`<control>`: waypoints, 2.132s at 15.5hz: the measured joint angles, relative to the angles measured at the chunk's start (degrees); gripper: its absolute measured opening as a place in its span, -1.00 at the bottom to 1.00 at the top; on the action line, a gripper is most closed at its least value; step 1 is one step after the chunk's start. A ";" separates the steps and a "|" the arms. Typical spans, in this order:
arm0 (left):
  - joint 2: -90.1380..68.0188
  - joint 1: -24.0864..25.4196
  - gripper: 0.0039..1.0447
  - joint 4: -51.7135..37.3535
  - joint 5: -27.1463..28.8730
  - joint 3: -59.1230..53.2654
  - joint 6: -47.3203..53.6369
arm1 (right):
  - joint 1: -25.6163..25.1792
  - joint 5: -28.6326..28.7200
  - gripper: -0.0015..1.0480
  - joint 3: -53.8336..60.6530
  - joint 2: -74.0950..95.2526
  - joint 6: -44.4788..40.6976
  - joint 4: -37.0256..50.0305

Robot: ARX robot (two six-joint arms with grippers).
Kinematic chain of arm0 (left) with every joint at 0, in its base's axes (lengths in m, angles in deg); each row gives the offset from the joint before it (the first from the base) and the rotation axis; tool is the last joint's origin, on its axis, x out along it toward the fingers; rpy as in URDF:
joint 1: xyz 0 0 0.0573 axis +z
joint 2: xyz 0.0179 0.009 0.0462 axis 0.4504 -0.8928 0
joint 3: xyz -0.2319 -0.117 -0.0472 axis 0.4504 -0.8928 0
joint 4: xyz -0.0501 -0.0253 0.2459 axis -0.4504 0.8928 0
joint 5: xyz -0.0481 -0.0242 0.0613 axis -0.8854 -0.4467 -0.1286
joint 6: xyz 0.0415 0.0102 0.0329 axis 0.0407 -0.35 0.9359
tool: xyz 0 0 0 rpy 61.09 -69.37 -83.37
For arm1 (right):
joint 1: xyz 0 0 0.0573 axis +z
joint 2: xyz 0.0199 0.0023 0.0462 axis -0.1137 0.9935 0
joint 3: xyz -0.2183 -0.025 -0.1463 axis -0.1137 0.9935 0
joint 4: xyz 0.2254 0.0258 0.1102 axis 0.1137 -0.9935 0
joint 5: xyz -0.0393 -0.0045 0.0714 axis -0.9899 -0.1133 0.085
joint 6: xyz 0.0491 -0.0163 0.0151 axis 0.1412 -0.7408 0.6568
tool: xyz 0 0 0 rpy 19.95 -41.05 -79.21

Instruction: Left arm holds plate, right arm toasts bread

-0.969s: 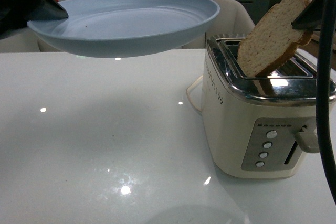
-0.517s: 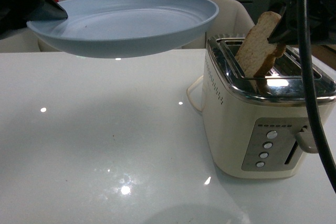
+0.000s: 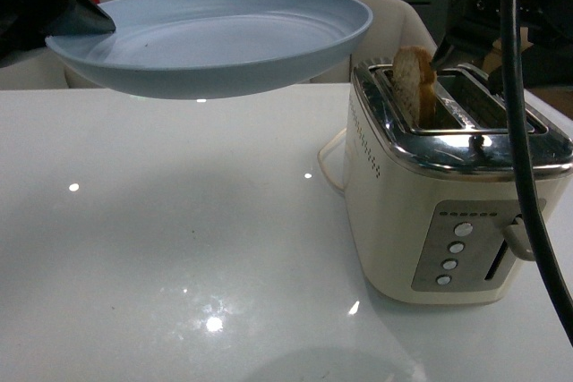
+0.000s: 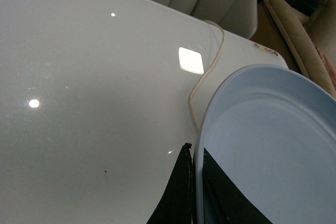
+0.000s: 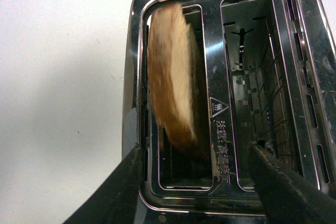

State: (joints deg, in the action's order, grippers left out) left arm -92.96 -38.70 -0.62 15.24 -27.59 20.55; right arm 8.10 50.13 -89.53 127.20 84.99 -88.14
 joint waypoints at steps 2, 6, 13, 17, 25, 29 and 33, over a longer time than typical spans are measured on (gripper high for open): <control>0.00 0.00 -0.95 0.00 0.00 0.00 0.00 | 0.00 -0.11 0.36 0.20 -0.55 -0.02 0.61; 0.00 0.00 -0.95 0.00 0.02 0.00 0.00 | -0.04 -1.51 0.90 0.92 -3.80 -1.73 2.01; 0.00 0.00 -0.95 0.00 0.00 0.00 0.00 | -4.79 -6.54 0.88 11.76 -18.03 -12.28 13.90; 0.00 0.00 -0.95 0.00 0.02 0.00 0.00 | -11.30 -5.81 0.88 17.16 -23.08 -16.57 15.47; 0.07 0.00 -0.95 0.00 -0.02 0.00 0.00 | -14.64 -1.20 0.06 41.62 -44.33 -20.50 38.73; 0.11 -0.07 -0.95 -0.02 -0.04 0.00 0.00 | -14.64 -1.33 -0.75 51.65 -52.70 -21.03 39.71; 0.11 -0.04 -0.95 0.00 0.00 0.00 0.00 | -14.64 -1.33 -0.96 58.58 -59.30 -21.22 39.80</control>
State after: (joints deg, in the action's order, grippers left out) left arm -92.85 -38.74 -0.62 15.24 -27.59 20.55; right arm -6.54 48.80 -30.95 67.90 63.76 -48.34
